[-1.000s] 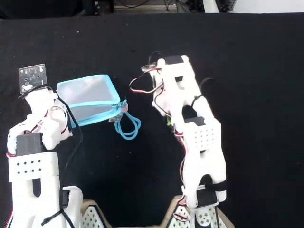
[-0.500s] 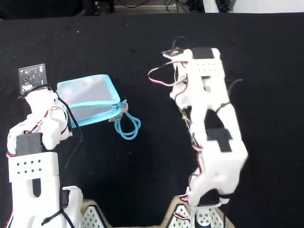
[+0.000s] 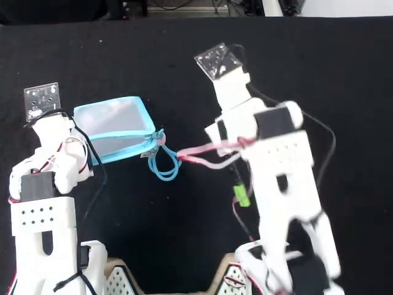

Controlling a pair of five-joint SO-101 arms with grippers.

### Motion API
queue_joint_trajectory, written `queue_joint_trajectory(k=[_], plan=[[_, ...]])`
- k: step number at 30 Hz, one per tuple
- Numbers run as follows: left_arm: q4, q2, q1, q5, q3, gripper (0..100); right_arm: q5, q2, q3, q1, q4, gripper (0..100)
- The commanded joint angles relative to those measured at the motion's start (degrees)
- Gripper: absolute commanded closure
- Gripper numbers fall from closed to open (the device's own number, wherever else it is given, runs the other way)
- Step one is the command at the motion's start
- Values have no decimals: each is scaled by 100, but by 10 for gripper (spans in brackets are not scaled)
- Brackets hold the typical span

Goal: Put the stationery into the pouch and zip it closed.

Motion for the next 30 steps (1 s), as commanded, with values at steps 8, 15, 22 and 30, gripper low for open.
queue_joint_trajectory(k=[8,15,22,30], plan=[[-35,0,-13,35,48,964,-853,-1701,295,-1099,-835,987],[-35,0,-13,35,48,964,-1204,-2651,303,-1811,-1187,987],[-35,0,-13,35,48,964,-1231,-3758,945,-2338,-2233,987],[-35,0,-13,35,48,964,-1222,-4400,2475,-2347,-4105,986]])
